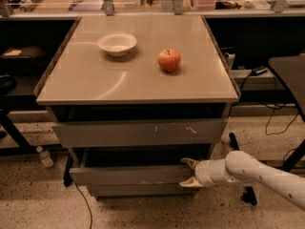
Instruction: Open middle drawer
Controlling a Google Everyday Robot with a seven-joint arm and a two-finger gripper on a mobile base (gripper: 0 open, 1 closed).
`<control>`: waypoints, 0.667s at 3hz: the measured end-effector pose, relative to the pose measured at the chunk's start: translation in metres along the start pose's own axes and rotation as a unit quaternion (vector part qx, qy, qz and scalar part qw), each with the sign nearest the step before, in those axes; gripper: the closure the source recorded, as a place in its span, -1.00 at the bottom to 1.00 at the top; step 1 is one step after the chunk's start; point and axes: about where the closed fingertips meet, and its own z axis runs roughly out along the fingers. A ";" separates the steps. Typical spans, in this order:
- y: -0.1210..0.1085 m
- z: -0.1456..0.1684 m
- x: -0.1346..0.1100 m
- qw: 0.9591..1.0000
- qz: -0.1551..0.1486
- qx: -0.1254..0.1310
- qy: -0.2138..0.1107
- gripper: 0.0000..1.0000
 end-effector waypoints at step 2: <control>0.000 -0.016 -0.007 1.000 0.000 0.004 0.004 0.73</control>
Offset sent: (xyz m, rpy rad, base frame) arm -0.1314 -0.0459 0.0179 -0.0362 0.0957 -0.0268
